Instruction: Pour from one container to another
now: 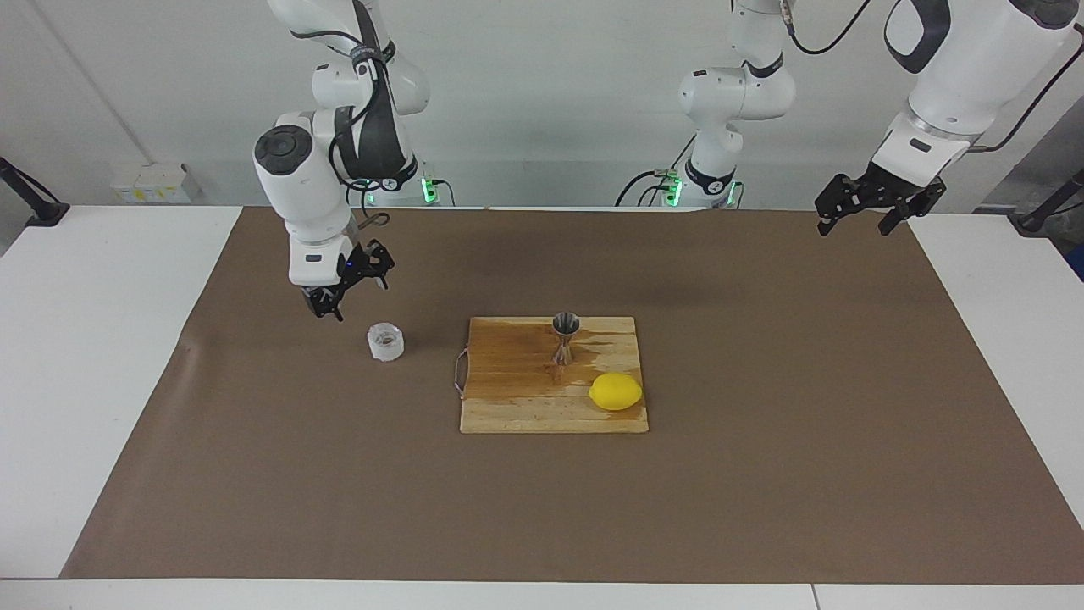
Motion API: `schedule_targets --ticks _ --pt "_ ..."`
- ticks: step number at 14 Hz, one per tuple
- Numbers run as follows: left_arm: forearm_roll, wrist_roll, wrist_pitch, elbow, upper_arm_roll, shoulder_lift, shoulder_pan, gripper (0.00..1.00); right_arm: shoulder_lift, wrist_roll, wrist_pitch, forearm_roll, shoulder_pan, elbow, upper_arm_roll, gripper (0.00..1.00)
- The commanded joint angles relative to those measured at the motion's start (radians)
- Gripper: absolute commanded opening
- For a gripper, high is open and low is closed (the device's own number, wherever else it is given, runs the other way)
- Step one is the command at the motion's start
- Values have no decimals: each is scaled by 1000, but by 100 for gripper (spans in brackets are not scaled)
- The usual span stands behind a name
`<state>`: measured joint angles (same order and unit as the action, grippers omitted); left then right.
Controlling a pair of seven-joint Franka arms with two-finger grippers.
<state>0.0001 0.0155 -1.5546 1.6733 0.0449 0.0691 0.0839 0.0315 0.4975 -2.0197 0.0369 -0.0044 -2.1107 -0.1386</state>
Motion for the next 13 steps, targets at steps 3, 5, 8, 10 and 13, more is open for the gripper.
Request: schedule_targets --ticks 3,5,8,10,13 --pt "1 4 -4 29 -2 29 -7 100 11 -461 122 35 12 44 -6 100" --pt "1 4 -4 29 -2 29 -7 100 11 -592 226 20 3 131 2 100" --pt "1 4 -4 29 -2 29 -7 100 31 -656 378 -20 -26 318 14 100" --pt "1 4 -4 29 -2 29 -7 100 21 -646 468 -64 -48 455 23 100" --pt "1 4 -4 29 -2 29 -7 100 13 -643 527 -74 -46 518 24 100"
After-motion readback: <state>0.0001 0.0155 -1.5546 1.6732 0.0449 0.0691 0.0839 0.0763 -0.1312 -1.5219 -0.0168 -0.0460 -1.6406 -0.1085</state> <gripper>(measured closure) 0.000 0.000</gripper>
